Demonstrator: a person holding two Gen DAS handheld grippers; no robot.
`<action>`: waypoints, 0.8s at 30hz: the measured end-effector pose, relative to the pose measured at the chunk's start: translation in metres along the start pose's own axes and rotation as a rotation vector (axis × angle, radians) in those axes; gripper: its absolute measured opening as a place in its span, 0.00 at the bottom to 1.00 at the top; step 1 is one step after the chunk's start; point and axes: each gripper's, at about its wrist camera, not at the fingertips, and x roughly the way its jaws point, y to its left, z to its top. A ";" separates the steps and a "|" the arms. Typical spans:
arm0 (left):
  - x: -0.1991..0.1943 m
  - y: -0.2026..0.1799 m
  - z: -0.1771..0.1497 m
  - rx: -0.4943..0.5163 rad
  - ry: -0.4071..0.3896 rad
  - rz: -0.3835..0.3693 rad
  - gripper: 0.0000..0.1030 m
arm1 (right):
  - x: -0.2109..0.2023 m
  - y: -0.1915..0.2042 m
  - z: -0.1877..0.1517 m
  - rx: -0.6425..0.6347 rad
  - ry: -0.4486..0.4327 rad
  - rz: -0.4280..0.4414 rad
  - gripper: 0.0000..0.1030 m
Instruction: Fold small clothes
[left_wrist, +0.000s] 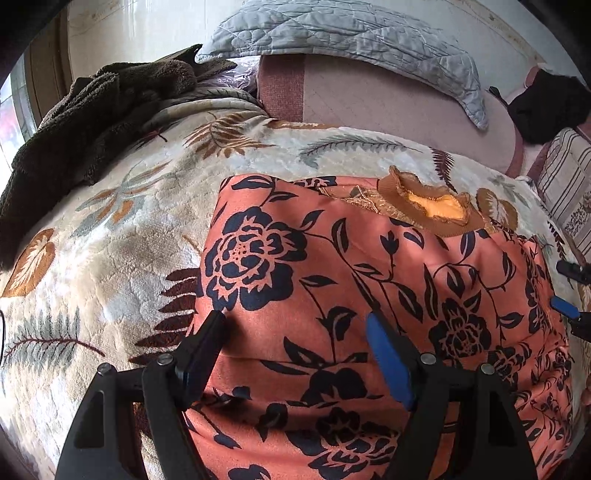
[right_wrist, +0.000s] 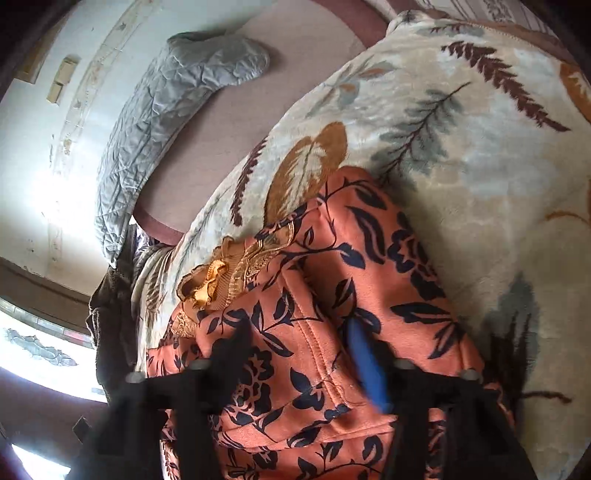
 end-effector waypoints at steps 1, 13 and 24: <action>0.000 0.000 0.000 0.003 -0.001 0.001 0.76 | 0.003 -0.001 0.001 0.009 -0.004 0.015 0.76; 0.002 0.002 0.005 -0.025 -0.008 -0.013 0.76 | 0.042 0.043 -0.011 -0.273 0.075 -0.047 0.08; -0.007 0.005 0.007 -0.038 -0.054 -0.009 0.76 | -0.017 0.022 0.007 -0.171 -0.128 -0.166 0.07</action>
